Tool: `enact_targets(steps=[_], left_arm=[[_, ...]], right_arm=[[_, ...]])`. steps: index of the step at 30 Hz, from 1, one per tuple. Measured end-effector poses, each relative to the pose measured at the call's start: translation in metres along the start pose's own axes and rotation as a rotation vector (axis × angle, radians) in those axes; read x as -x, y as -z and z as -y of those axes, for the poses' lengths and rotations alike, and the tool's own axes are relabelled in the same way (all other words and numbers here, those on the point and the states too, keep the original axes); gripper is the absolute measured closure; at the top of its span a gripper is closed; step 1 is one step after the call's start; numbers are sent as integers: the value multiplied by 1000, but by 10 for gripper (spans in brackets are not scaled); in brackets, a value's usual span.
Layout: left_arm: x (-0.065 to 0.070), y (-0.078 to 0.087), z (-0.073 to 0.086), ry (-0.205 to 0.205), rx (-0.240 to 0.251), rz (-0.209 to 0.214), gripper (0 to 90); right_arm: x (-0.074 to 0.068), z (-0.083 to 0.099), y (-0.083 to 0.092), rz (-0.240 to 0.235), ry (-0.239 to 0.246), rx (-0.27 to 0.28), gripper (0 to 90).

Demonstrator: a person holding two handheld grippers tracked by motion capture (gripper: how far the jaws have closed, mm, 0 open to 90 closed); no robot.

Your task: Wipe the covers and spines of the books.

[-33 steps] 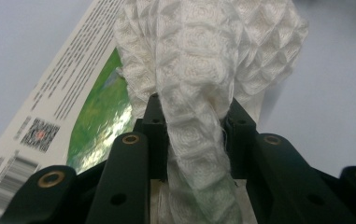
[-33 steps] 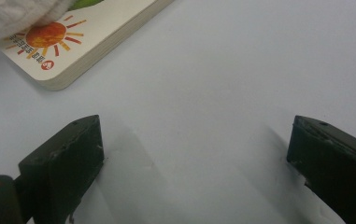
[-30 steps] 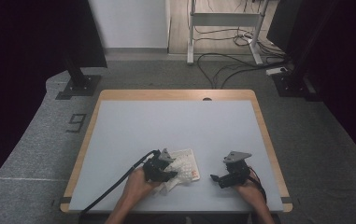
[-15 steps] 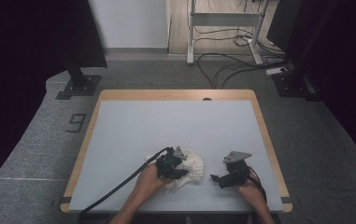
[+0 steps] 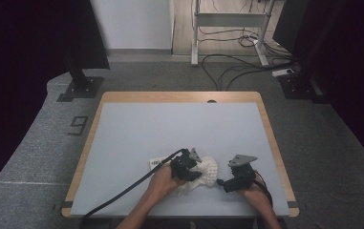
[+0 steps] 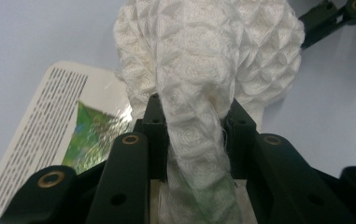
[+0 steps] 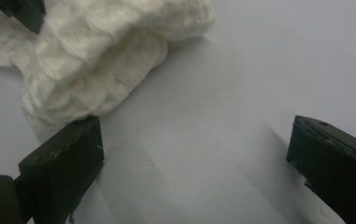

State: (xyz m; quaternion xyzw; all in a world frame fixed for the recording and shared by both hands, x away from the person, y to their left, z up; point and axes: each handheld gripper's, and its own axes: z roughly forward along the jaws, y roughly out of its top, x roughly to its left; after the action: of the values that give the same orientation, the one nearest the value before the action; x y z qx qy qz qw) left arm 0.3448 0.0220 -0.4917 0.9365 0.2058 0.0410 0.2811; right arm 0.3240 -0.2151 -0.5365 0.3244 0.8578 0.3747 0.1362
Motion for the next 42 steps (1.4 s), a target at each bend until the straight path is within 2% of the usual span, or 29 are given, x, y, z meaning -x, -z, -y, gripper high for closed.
enact_targets(steps=[11,15,20,21,28,42], left_arm=[[-5,0,-3,2,5,28,686],[-8,12,-6,3,13,10,689],[-11,26,-10,7,36,7,689],[-11,33,-13,3,48,2,689],[-9,53,-23,-26,71,-22,687],[-22,72,-18,-2,70,-82,672]], right_arm=[[0,0,0,1,1,0,30],[0,0,0,1,0,0,30],[0,0,0,1,-1,0,30],[0,0,0,1,1,-1,30],[0,0,0,1,0,0,30],[0,0,0,1,-2,0,30]])
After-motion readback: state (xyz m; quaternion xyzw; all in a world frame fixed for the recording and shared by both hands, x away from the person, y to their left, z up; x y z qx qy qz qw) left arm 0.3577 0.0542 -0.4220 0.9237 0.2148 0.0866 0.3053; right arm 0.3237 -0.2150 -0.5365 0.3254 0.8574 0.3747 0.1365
